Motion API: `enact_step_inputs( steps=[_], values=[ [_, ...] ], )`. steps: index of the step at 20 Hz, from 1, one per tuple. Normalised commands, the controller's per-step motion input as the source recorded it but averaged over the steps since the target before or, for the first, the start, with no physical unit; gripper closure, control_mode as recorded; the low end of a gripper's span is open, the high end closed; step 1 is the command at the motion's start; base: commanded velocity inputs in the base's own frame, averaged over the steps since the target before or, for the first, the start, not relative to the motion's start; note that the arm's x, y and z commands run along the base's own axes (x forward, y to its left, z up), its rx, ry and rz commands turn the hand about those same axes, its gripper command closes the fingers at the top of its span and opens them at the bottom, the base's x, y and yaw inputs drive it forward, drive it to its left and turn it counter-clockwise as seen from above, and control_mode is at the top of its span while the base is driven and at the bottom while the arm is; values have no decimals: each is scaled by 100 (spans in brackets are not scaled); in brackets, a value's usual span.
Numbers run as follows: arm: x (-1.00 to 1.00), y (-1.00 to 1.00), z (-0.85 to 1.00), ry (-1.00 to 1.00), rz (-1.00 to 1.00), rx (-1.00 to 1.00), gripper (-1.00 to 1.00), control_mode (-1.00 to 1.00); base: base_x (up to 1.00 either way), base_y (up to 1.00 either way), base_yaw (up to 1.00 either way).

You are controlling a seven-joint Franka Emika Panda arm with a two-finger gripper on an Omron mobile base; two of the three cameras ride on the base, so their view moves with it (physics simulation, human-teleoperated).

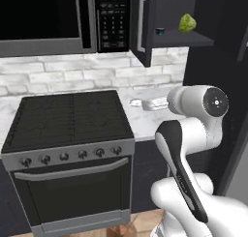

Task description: Pick the yogurt and cereal from the counter and place them in the cabinets closest to them.

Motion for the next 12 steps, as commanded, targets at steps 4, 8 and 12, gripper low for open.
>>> enact_step_inputs(
  steps=[4,8,12],
  values=[
    [0,0,0,0,0,0,-100,100,-28,61,0],
    [0,0,0,0,0,0,-100,100,-28,60,0],
    [0,0,0,0,0,0,-100,100,-28,61,0]
  ],
)
